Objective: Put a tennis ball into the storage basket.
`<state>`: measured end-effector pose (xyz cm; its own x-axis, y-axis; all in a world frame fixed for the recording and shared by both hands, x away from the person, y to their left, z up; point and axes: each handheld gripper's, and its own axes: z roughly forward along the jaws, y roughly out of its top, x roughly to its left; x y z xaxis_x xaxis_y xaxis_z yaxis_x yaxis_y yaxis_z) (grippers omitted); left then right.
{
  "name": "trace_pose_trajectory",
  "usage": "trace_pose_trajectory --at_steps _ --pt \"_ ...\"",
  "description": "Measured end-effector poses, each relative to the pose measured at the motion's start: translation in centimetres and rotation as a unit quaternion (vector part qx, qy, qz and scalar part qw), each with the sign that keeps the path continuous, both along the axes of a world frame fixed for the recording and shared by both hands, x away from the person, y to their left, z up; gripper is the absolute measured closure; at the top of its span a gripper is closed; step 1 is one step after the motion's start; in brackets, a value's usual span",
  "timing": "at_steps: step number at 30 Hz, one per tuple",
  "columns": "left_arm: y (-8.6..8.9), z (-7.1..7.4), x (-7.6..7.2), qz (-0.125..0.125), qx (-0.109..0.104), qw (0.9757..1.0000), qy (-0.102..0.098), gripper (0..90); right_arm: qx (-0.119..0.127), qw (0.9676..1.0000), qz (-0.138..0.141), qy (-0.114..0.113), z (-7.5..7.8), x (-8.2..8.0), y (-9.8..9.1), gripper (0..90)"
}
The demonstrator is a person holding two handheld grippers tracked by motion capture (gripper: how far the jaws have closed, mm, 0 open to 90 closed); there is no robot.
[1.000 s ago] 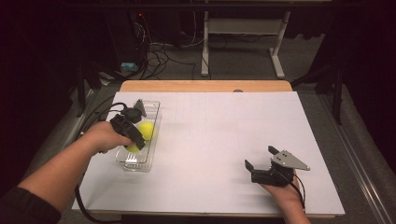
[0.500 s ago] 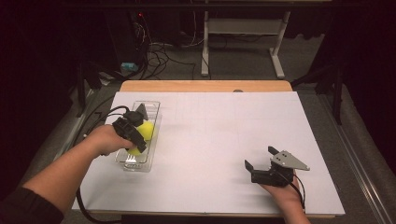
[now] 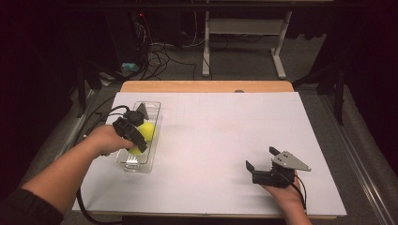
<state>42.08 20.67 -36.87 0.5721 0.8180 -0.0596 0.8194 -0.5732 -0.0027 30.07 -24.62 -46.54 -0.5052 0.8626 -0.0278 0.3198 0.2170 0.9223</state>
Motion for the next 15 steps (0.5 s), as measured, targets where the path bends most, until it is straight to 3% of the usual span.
trace_pose_trajectory --at_steps 2,4,6,15 --pt "-0.01 0.30 0.01 0.003 -0.003 1.0000 -0.005 8.3 0.000 1.0000 0.000 0.000 0.01 0.00 0.00 0.0" --pt "0.01 0.57 0.02 0.003 -0.011 0.9999 -0.007 0.3 0.000 1.0000 0.000 0.000 0.01 0.00 0.00 0.0" --pt "-0.04 0.70 0.02 0.004 -0.002 1.0000 -0.008 0.6 0.000 1.0000 0.000 -0.001 0.01 0.01 0.01 0.0" --pt "-0.09 0.76 0.07 0.005 -0.007 0.9999 -0.010 0.6 0.001 1.0000 0.000 -0.002 0.04 -0.01 -0.02 0.0"
